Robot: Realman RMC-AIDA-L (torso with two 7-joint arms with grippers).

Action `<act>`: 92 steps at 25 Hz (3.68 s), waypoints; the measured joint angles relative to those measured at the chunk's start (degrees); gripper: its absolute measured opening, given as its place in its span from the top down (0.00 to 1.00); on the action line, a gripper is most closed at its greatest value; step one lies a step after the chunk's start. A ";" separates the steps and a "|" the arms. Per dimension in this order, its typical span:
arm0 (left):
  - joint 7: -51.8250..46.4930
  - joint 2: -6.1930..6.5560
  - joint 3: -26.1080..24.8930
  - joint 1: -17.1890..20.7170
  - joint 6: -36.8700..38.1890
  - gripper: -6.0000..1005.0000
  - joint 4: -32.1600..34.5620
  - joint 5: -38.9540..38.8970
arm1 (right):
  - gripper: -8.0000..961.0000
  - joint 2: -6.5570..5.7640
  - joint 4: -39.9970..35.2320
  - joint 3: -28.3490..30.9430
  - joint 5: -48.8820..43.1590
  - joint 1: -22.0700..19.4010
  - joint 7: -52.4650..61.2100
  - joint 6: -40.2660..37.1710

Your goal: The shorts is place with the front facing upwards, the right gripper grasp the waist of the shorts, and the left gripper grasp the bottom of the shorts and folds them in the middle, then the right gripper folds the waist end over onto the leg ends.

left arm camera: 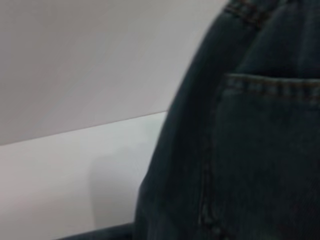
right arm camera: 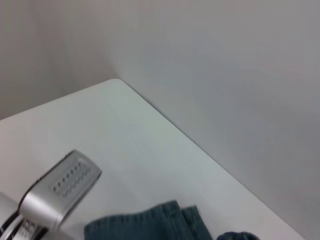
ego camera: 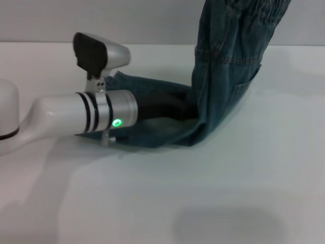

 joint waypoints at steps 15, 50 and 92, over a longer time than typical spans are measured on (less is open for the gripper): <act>0.13 0.02 13.07 2.38 -2.11 0.20 5.46 -8.39 | 0.92 0.08 4.71 -2.86 0.11 1.00 -0.93 2.87; 9.92 1.31 -34.50 13.60 -0.24 0.20 4.83 5.48 | 0.87 4.95 13.10 -14.94 5.49 1.10 -7.24 4.40; 14.07 1.24 -35.79 12.86 -1.61 0.20 1.84 5.29 | 0.37 4.86 30.20 -25.20 1.81 -2.92 -12.25 0.34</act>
